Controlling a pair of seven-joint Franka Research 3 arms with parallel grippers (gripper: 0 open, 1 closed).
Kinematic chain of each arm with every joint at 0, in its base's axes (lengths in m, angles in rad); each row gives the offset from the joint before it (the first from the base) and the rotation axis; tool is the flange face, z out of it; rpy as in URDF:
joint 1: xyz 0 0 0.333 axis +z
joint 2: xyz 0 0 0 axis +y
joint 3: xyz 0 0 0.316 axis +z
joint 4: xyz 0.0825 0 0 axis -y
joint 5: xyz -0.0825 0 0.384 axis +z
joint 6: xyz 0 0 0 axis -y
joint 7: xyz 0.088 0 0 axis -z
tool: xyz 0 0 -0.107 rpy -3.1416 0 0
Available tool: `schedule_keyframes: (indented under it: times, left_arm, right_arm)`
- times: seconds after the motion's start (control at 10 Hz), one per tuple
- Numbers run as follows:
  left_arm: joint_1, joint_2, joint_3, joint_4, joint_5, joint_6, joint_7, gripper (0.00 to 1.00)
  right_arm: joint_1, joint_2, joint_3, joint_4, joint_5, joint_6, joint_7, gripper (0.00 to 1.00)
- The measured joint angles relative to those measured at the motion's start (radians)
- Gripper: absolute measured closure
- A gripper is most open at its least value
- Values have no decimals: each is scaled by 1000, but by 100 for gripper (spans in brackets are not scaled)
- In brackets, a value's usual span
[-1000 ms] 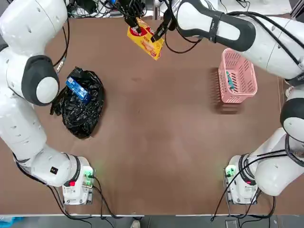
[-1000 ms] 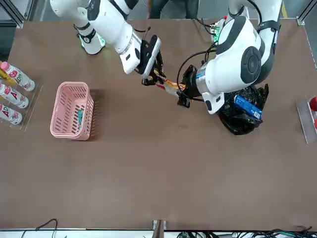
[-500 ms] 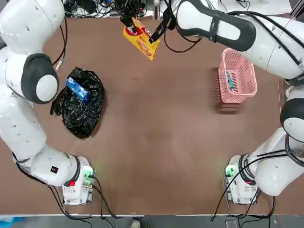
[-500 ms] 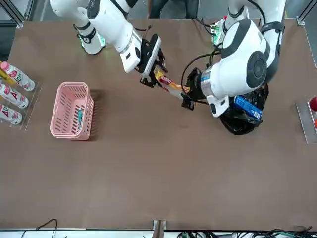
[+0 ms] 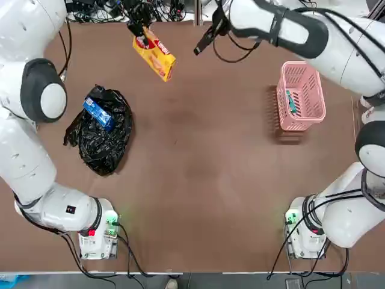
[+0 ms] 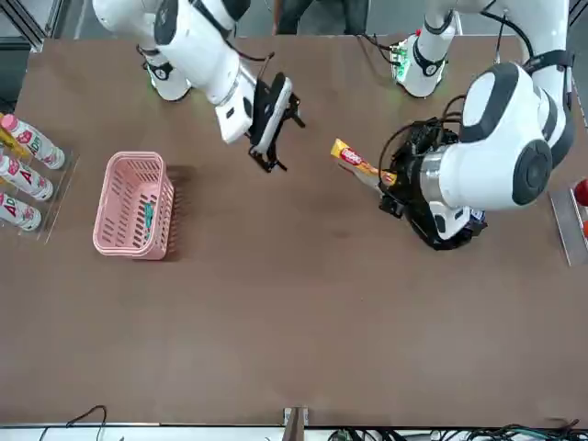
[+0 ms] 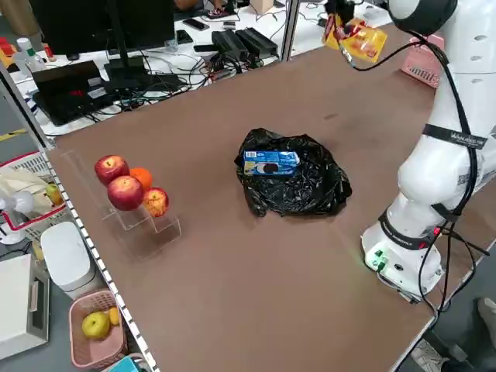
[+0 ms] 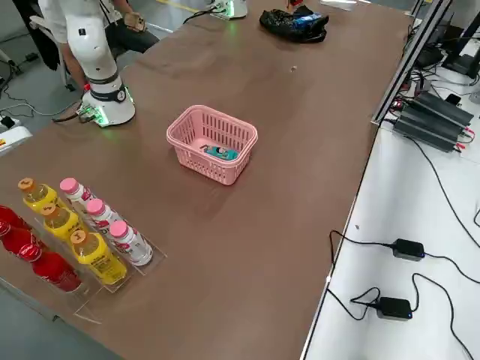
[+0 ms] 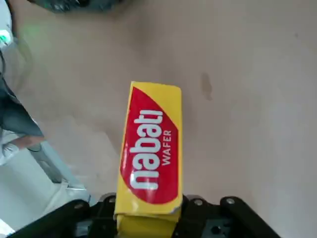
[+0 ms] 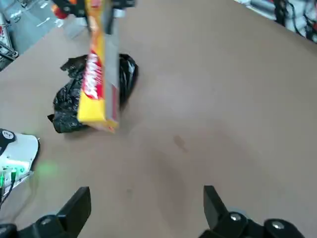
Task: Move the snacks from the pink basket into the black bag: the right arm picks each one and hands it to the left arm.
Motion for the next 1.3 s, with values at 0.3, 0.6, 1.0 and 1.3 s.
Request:
schedule_keyframes:
  times: [0.3, 0.6, 1.0, 1.3]
  left_arm:
    - [141, -7, 3, -127, 73, 0, 46, 74]
    - [294, -35, 4, -227, 125, 5, 53, 74]
    - [422, -36, 5, -398, 168, 112, 53, 74]
    - [519, -32, 5, -472, 185, 114, 72, 74]
  right_arm:
    - [-172, -43, -17, 11, -59, -221, 61, 0]
    - [-202, -99, -3, 15, -392, -379, 490, 0]
    - [-217, -119, -3, 13, -557, -502, 699, 0]
    - [-298, -135, -12, -10, -597, -513, 699, 0]
